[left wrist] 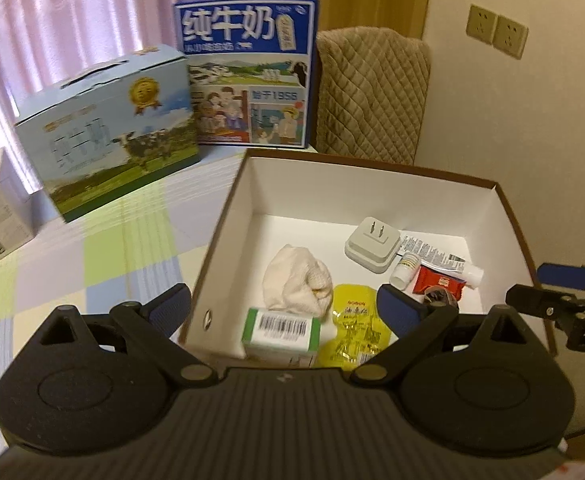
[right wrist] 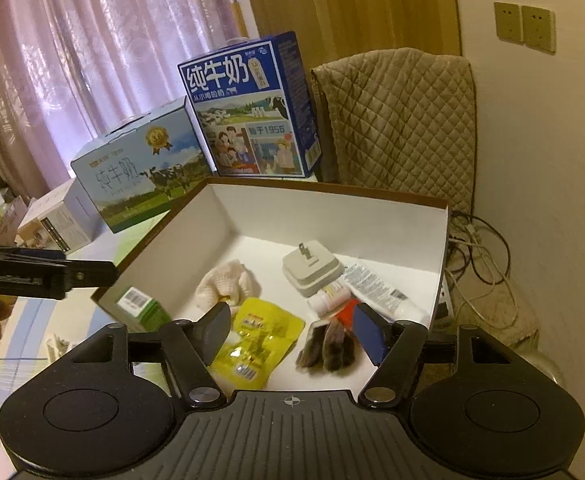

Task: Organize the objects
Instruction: 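Withdraw both tools from the box toward the white hair clip and medicine box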

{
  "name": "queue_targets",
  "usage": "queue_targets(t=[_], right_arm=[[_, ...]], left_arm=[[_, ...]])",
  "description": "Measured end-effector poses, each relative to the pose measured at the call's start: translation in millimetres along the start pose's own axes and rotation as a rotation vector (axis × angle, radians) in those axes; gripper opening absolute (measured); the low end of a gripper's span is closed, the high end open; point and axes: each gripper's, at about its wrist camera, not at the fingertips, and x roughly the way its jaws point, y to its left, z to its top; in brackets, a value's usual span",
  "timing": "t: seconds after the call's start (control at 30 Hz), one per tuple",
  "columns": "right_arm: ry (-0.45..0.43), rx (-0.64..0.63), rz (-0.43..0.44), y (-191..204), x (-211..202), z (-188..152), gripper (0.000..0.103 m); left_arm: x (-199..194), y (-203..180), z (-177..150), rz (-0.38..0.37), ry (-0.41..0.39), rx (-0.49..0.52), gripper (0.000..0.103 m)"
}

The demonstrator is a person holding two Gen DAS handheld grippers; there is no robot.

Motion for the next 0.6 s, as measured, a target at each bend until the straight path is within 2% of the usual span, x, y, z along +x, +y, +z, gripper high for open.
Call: queue_targets(t=[0.2, 0.6], right_arm=[[0.007, 0.006, -0.019, 29, -26, -7, 0.066], [0.026, 0.002, 0.03, 80, -58, -29, 0.067]], left_arm=[[-42, 16, -17, -0.003, -0.023, -0.061, 0.098], [-109, 41, -71, 0.04, -0.025, -0.145, 0.098]])
